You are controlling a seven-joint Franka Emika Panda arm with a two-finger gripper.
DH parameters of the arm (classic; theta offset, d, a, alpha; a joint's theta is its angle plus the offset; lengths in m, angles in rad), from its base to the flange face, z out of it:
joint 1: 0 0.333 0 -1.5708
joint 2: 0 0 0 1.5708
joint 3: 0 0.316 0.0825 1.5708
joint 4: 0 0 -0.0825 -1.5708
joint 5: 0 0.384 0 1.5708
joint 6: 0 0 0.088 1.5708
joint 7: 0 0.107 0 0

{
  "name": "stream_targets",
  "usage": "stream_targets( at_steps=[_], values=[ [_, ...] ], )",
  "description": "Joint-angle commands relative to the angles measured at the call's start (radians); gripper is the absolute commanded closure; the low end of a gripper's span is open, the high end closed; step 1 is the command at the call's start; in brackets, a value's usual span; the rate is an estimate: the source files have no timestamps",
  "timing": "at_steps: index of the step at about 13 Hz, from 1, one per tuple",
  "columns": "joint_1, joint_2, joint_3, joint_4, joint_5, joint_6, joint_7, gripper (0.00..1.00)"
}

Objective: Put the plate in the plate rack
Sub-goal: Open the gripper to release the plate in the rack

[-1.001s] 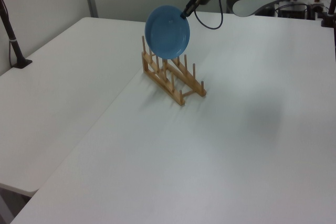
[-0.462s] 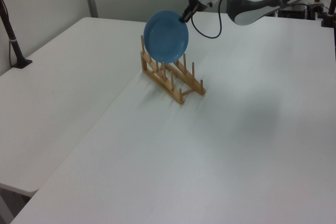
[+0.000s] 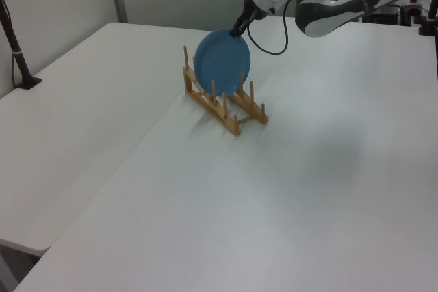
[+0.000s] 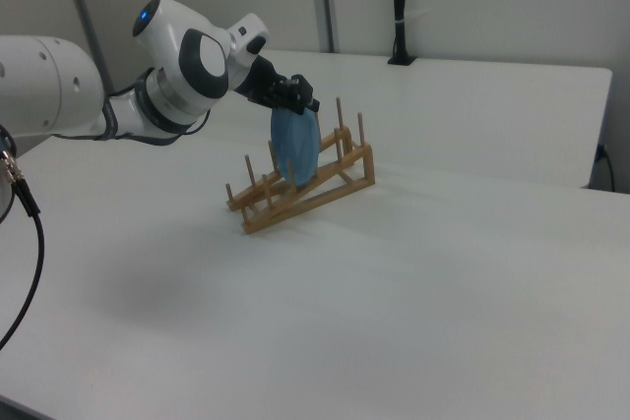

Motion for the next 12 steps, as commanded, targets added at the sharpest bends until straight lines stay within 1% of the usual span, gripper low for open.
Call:
stream_targets(
  at_steps=[1, 2, 3, 5, 6, 8, 11, 12],
  values=[
    [0.012, -0.015, -0.009, -0.021, -0.019, 0.024, 0.037, 0.17],
    [0.012, -0.018, -0.009, -0.021, -0.019, 0.023, 0.055, 0.0],
    [0.018, -0.02, -0.009, -0.018, -0.019, 0.021, 0.075, 0.0],
    [0.039, -0.026, -0.005, 0.001, -0.007, -0.063, 0.096, 0.0],
    [0.047, -0.029, 0.003, 0.018, 0.035, -0.141, 0.098, 0.0],
    [0.056, -0.051, 0.006, 0.018, 0.122, -0.21, 0.087, 0.0],
    [0.084, -0.071, 0.006, 0.018, 0.19, -0.327, 0.077, 0.0],
    [0.093, -0.086, 0.007, 0.016, 0.257, -0.397, 0.06, 0.0]
  ],
)
